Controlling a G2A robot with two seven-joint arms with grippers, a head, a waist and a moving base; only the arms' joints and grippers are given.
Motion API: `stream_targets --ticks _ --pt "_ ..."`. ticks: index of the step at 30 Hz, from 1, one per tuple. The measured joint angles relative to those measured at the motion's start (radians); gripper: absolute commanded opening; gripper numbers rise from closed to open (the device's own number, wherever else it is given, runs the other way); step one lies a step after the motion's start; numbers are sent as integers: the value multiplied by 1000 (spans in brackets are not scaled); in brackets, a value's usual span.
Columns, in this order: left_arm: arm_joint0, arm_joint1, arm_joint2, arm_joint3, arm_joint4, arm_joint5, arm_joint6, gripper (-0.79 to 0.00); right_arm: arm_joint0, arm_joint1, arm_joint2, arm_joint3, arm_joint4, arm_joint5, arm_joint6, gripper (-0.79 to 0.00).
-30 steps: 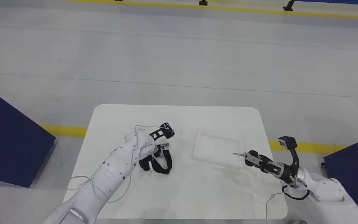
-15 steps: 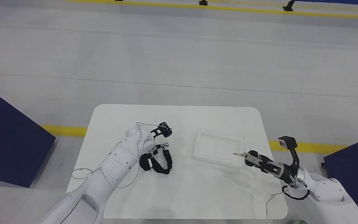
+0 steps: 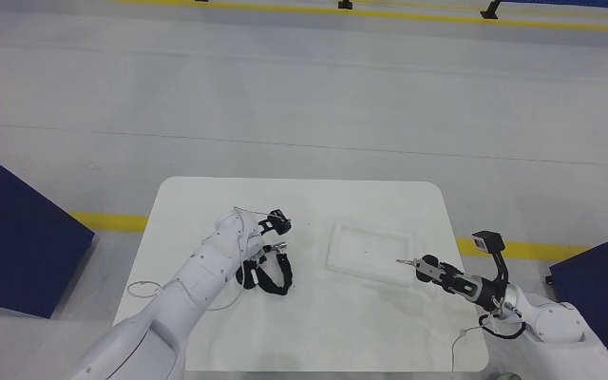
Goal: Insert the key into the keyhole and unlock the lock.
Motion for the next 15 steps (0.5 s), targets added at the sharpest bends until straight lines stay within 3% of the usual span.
stream_targets --ticks 5,9,15 --pt "-13 -9 7 21 19 2 18 -785 0 0 0 0 0 0 0 -785" --pt "-7 -6 38 -6 128 66 72 -785 0 0 0 0 0 0 0 -785" --pt "45 33 46 -104 296 203 182 -785 0 0 0 0 0 0 0 -785"
